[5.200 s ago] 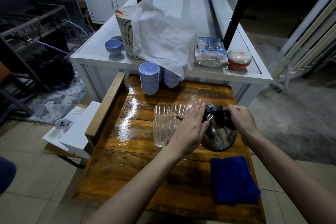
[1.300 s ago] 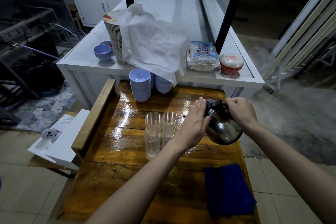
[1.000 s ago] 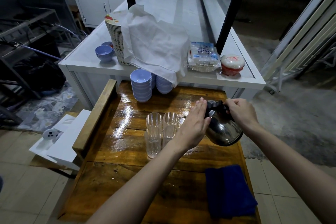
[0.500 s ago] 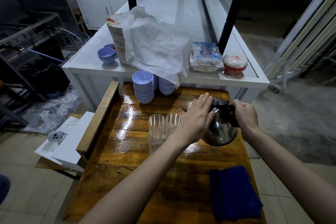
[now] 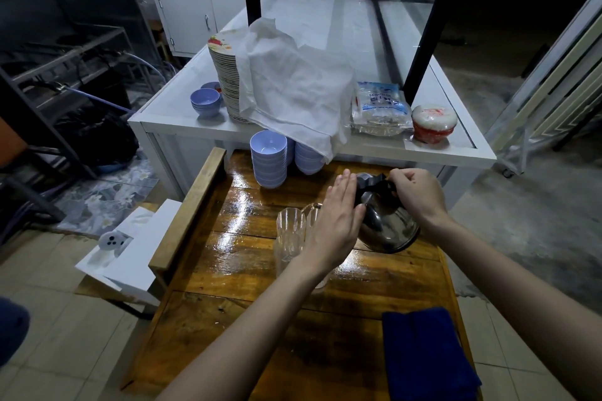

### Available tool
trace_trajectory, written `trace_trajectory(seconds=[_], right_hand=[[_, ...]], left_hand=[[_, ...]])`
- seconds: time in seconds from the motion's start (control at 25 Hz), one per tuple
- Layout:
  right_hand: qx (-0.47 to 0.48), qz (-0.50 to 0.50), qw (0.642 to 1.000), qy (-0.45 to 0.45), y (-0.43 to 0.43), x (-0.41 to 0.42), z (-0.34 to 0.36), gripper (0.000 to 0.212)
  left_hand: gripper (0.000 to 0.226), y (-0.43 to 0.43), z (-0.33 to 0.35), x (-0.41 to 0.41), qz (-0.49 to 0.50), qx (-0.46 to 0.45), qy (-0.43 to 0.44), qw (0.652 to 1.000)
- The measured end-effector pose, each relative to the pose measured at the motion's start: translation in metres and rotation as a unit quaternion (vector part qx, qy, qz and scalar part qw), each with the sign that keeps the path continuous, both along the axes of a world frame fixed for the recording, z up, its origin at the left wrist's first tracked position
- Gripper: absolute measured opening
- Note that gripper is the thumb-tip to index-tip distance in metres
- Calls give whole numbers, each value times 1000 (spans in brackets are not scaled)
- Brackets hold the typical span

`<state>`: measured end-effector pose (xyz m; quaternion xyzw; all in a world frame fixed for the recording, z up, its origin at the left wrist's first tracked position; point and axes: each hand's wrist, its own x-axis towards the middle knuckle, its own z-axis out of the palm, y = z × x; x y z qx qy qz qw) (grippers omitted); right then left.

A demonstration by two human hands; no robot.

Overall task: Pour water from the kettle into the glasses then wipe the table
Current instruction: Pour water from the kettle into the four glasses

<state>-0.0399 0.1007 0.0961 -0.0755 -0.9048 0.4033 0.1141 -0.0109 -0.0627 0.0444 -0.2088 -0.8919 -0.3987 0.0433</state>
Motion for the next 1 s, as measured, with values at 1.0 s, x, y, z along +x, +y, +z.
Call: trace_trajectory(seconds=[1.0], right_hand=[[59, 74, 995, -9, -18, -8, 9, 39]], left_hand=[[63, -22, -9, 1, -8, -21, -30, 999]])
